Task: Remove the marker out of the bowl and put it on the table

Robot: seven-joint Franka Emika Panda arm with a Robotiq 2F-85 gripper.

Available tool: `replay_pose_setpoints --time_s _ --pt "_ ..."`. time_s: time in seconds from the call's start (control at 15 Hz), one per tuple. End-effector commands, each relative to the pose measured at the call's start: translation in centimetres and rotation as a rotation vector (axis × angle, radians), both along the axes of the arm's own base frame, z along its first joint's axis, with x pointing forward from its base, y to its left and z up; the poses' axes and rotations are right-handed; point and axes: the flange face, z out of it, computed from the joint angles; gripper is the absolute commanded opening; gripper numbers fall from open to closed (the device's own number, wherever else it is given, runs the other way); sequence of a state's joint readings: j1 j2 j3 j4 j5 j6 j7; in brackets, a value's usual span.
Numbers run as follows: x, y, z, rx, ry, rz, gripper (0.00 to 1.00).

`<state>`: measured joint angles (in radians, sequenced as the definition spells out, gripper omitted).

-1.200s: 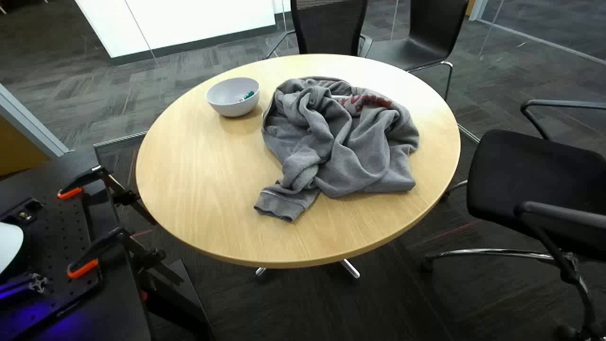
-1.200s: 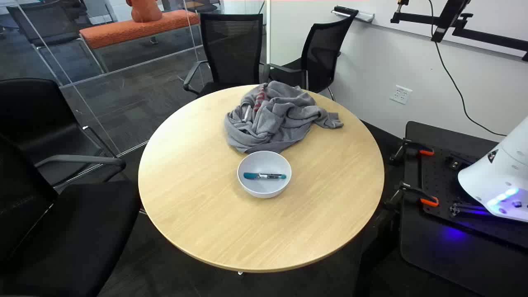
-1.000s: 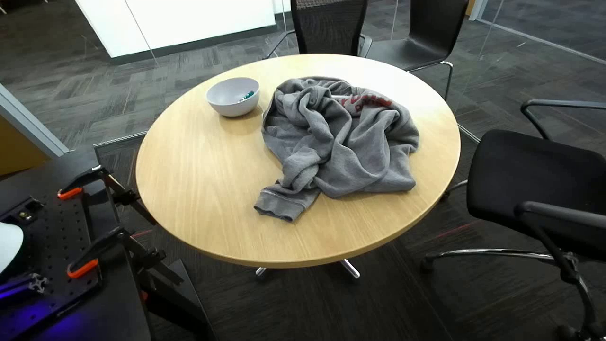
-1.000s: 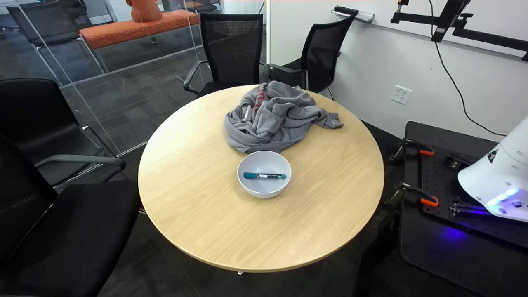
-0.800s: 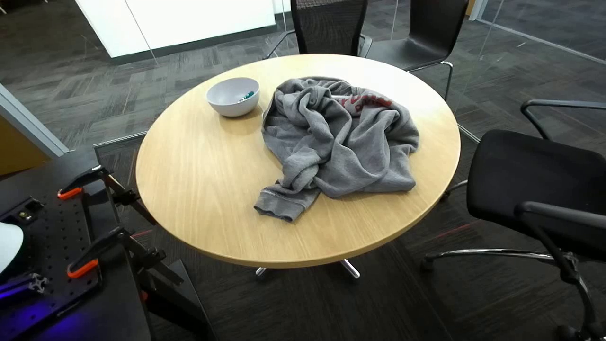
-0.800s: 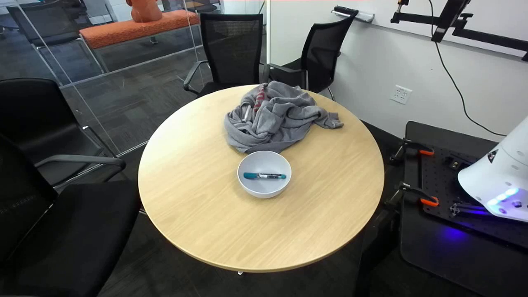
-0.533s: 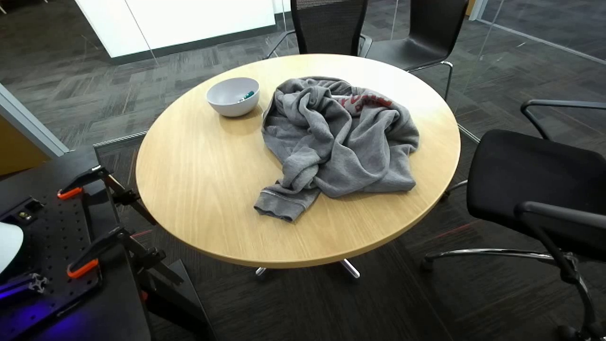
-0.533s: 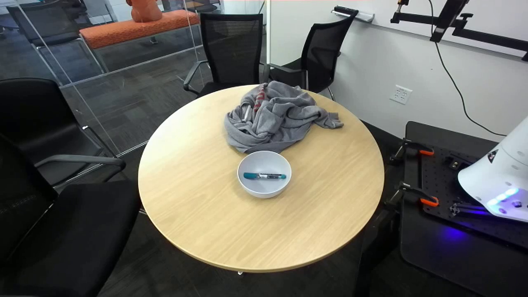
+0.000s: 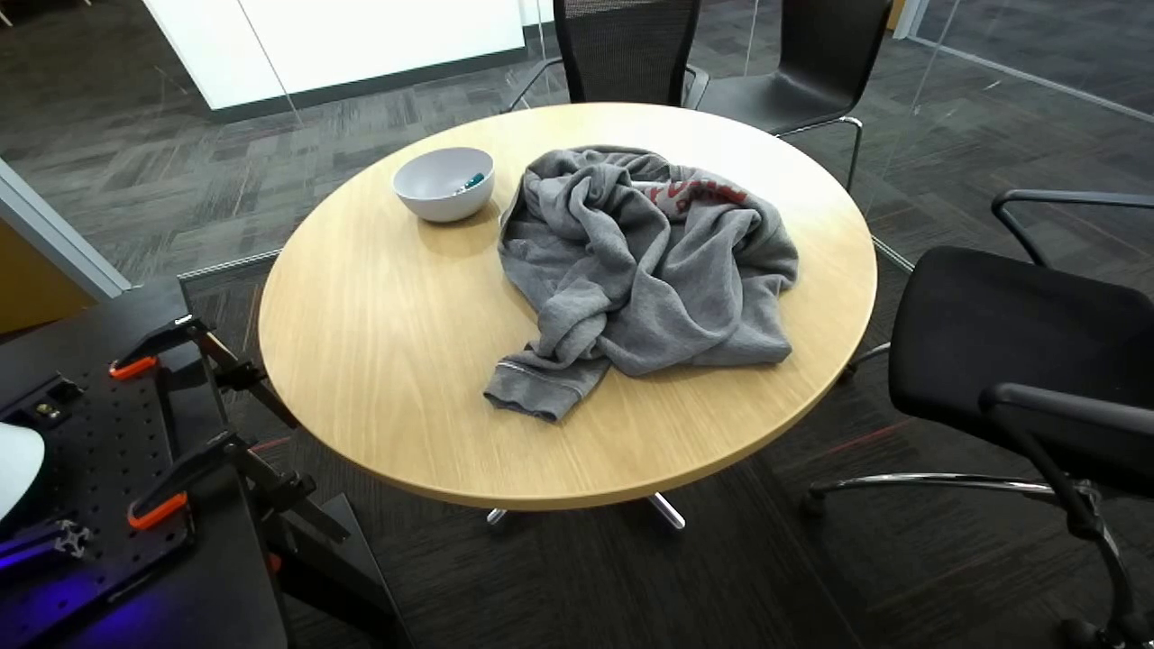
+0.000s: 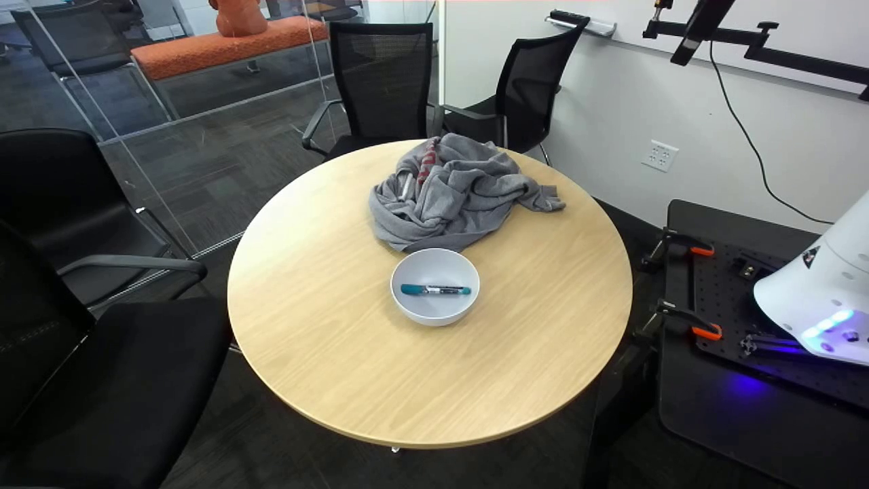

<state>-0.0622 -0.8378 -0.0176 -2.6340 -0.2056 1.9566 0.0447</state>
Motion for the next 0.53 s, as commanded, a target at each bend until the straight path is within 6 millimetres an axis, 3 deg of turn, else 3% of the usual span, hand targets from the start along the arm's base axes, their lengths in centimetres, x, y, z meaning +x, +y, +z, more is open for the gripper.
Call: replay_pose_setpoints --time_s 0.0,0.47 --pt "3.9 3.8 0.3 0.027 -0.024 0.102 1.00" --pt "9.8 12.2 -1.4 0.072 -0.119 0.293 1.00"
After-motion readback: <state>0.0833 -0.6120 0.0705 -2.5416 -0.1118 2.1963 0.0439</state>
